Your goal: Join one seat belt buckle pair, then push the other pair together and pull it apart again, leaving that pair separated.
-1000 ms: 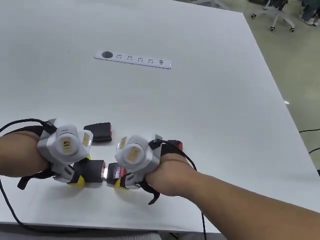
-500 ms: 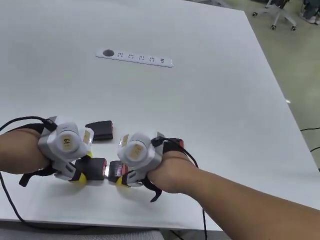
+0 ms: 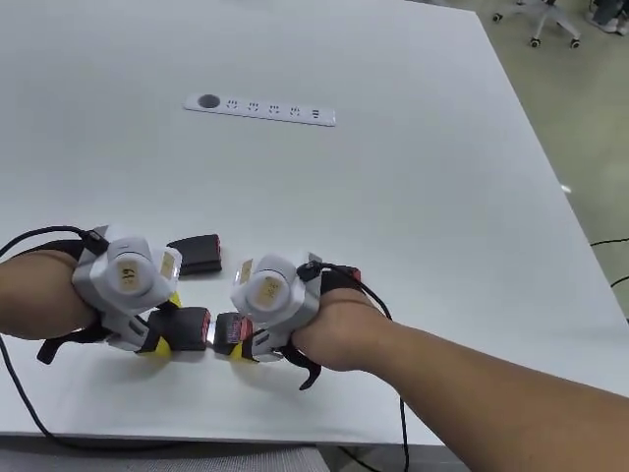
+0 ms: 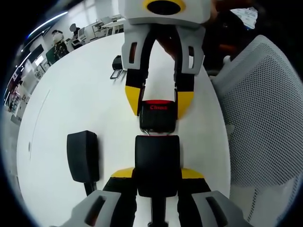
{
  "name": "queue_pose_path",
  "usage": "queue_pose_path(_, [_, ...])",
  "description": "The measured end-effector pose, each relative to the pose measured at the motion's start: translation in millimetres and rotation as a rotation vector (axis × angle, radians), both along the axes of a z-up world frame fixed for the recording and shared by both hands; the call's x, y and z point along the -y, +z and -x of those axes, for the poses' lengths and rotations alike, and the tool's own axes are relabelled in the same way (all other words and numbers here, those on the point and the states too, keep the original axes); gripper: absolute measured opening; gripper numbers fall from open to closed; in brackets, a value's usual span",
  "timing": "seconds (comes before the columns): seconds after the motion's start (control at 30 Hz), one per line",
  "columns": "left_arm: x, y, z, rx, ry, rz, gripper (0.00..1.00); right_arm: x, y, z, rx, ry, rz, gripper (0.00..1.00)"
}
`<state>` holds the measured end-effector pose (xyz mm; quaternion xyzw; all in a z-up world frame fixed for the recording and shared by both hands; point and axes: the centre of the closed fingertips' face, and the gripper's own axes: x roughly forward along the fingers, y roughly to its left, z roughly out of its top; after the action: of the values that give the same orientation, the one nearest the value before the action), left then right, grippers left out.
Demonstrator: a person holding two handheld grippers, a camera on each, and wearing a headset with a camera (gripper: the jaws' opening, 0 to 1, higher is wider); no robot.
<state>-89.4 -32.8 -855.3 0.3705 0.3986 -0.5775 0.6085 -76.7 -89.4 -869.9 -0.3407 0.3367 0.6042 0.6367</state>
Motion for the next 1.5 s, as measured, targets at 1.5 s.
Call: queue_pose_path(1.5, [-14.1, 35.5, -55.0, 0.096, 0.176, 0.098, 0.38, 35.5, 33.2, -16.6, 0.027, -0.048, -0.044, 0.34])
